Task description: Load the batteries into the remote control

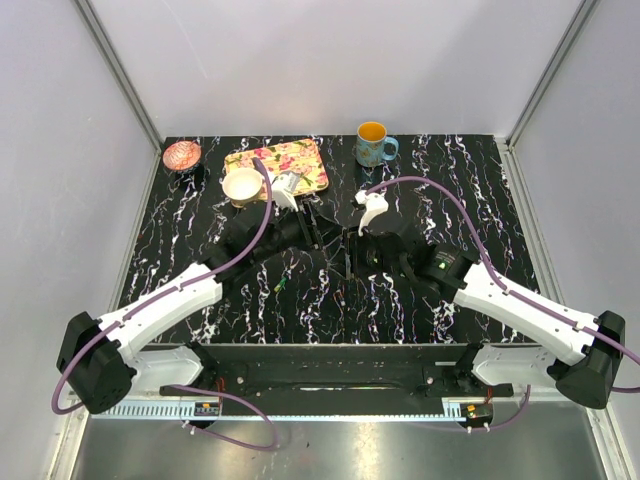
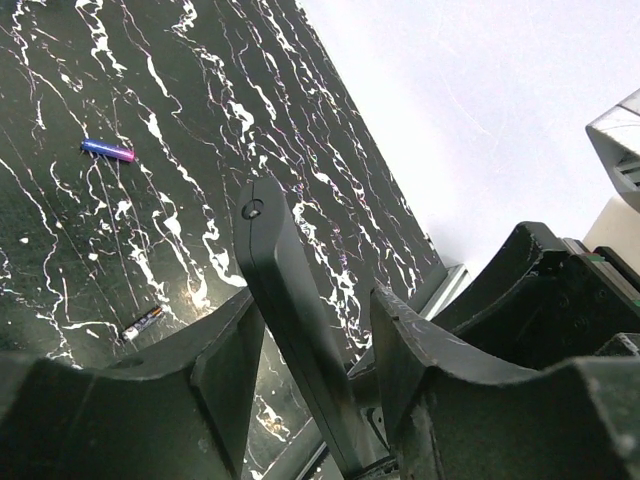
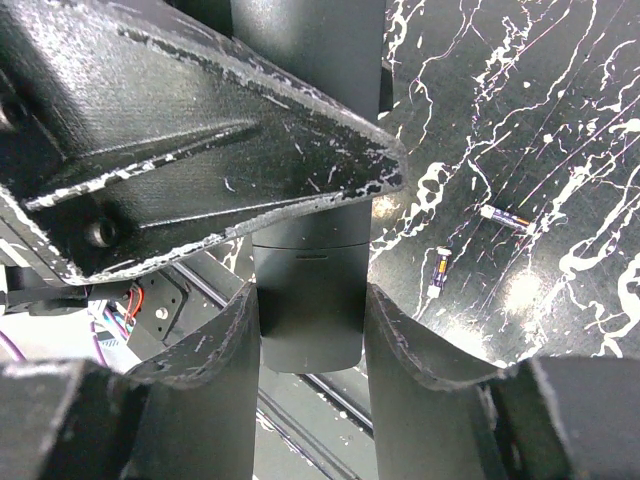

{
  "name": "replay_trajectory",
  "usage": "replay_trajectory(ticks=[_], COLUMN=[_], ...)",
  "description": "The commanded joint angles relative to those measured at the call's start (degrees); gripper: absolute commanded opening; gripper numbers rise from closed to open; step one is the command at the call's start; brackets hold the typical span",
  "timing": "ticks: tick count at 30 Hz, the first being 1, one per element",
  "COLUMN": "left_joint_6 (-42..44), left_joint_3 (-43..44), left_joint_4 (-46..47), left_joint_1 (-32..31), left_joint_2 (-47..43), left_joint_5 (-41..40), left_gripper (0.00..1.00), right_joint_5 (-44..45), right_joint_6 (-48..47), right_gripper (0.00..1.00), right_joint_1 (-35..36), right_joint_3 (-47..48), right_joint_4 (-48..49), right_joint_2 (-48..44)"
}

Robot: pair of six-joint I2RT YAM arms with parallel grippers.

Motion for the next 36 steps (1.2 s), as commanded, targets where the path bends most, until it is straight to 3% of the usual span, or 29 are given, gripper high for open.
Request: replay_trajectory(ticks=[1,6,7,13,16,17,20,24,26,30,31,36], left_joint_6=[-0.41,-0.49,-0.49,-0.58,0.20,0.64,1.97,-1.70,-4.35,-10.15,-10.68,-13.05], left_joint_3=[0.45,0.19,0.10,0.01,0.54,0.97,1.77,-1.03,-5.33,-12.81,-15.08,-20.89], left_joint_4=[2.96,3.14,3.31,3.93,3.23,2.62,0.68,4.53,11.11,22.63,25.96,36.33], left_joint_1=[-0.56,-0.83,-0.74,-0.83,-0.83,-0.65,1.35,6.37,9.26,10.42,10.42,10.33], left_joint_2=[-0.05,0.21,0.30,0.65,-0.05,-0.40,-2.16,-6.02,-8.91,-13.40,-13.93,-16.05], left_joint_5=[-0.49,-0.40,-0.31,-0.49,-1.54,-2.06,-3.39,0.64,2.06,-0.82,-1.45,-2.69], left_gripper=[0.48,0.39,0.29,0.01,0.00,0.00,0.00,0.00,0.00,0.00,0.00,0.00], right_joint_5=[2.05,1.97,1.97,2.23,3.63,4.51,7.58,9.52,9.88,10.23,6.83,-3.92], right_joint_6=[0.49,0.58,0.58,1.19,1.64,1.72,1.11,1.37,3.90,12.25,13.66,17.89], right_gripper=[0.00,0.00,0.00,0.00,0.44,0.62,0.79,0.81,0.82,0.87,0.90,0.95], right_joint_1=[0.72,1.07,1.07,1.33,1.33,1.42,1.42,1.33,1.25,0.90,0.37,-3.32], right_joint_3=[2.69,2.87,2.78,2.52,2.61,2.52,2.34,0.59,-2.38,-11.87,-13.64,-13.83], right_joint_4=[2.99,3.16,3.25,3.25,2.47,2.20,1.32,1.58,4.38,16.14,21.56,25.66], right_joint_2=[-0.91,-0.91,-0.99,-1.43,-3.10,-3.89,-7.58,-10.92,-11.71,-16.27,-16.72,-11.73])
